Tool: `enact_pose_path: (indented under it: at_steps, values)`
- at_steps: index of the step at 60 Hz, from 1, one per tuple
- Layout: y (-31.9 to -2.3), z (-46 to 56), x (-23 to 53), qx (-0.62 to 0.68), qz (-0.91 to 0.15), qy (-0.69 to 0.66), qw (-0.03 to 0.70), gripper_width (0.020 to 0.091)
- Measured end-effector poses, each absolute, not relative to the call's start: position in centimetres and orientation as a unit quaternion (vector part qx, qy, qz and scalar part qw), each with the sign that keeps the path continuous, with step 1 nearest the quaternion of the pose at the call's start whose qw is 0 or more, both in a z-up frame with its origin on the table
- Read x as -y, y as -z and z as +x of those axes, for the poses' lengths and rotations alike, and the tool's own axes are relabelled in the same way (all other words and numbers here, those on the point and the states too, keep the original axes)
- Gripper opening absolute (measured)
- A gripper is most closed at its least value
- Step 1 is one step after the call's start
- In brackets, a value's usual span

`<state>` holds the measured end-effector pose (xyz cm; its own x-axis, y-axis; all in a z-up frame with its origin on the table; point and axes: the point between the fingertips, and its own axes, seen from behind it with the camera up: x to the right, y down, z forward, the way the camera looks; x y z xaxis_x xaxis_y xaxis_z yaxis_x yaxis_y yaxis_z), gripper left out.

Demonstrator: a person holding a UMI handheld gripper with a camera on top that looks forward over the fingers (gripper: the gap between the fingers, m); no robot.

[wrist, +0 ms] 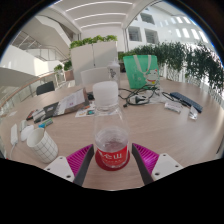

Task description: Pour water

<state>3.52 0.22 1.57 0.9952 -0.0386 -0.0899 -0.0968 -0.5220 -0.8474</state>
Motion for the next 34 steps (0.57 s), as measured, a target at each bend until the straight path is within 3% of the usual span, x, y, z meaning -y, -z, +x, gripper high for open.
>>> enact_pose_path:
  at_steps: [7, 25, 34]
  values:
    - [-4.0, 3.1, 3.5, -0.049, -0.876, -0.016, 0.480, 0.0833]
    - [-17.6, -0.2, 16.9, -0.056, -0.863, 0.023, 0.502, 0.0834]
    - [-23.0, -1.9, 22.8, -0.067, -0.850, 0.028, 0.522, 0.0831]
